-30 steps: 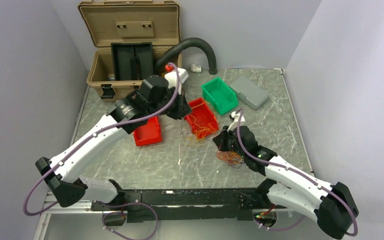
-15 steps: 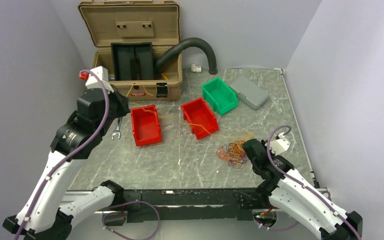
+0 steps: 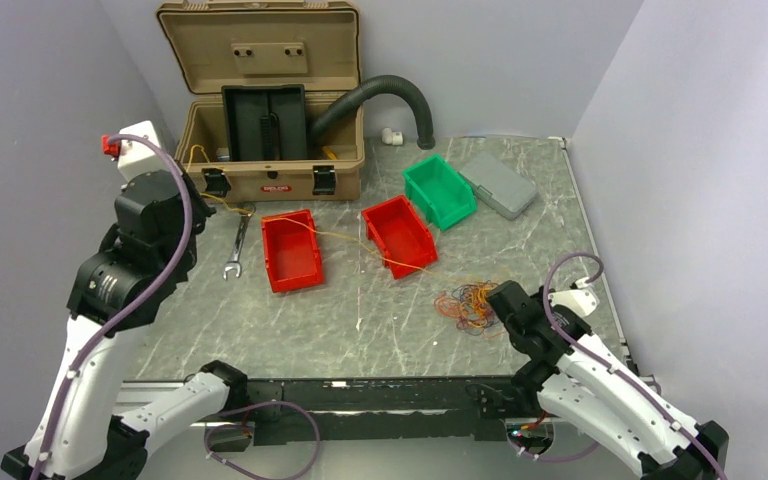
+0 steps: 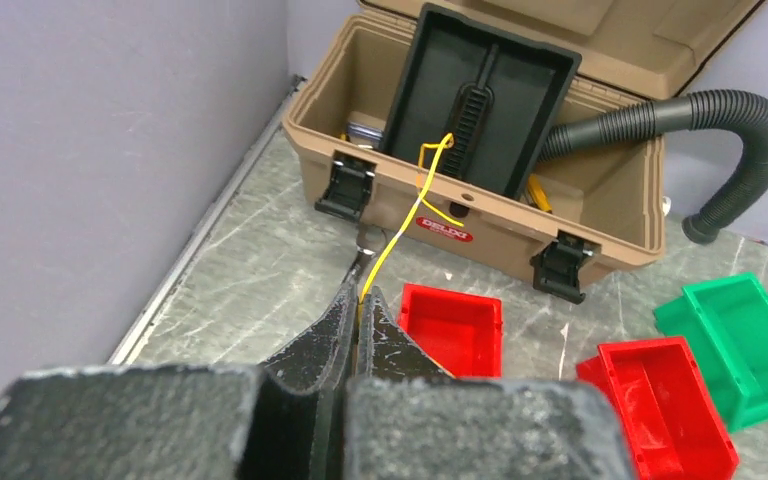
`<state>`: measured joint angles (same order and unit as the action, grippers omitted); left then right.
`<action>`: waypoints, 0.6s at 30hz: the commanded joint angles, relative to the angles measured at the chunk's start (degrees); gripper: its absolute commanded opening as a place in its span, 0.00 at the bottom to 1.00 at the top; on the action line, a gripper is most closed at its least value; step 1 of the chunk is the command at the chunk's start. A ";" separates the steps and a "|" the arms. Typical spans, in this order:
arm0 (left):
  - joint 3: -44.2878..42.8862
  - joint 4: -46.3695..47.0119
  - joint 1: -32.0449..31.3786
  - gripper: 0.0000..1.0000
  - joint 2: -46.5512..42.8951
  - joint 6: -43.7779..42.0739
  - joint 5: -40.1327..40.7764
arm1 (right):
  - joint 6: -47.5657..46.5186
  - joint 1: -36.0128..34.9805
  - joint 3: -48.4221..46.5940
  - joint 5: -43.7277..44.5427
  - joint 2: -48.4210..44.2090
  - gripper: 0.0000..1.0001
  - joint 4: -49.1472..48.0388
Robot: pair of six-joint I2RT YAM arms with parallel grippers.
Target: Untangle the cables
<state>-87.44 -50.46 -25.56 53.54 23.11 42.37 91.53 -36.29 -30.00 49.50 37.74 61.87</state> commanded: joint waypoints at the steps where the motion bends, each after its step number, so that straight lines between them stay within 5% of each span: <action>1: -2.09 3.11 0.48 0.00 -1.18 -7.75 5.11 | 1.05 0.27 -2.52 2.58 -1.43 0.00 2.89; 4: -2.02 5.00 0.61 0.00 -0.88 -10.88 -6.87 | -17.48 0.26 -2.85 -0.95 -2.05 0.02 -7.20; 11: 3.44 12.85 0.56 0.00 -2.47 -12.63 -42.90 | -43.88 0.26 -0.78 -16.44 -6.54 0.53 -27.15; 14: 4.13 13.87 0.58 0.00 -2.31 -11.81 -46.90 | -56.45 0.26 0.84 -29.30 -6.89 0.70 -36.89; 18: 4.19 12.97 0.62 0.00 -1.77 -12.41 -42.74 | -60.91 0.17 -0.92 -37.45 -2.56 0.77 -41.13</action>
<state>-82.81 -40.42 -25.06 51.96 12.25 2.87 43.16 -36.03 -29.58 24.99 31.92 31.77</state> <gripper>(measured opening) 0.014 0.743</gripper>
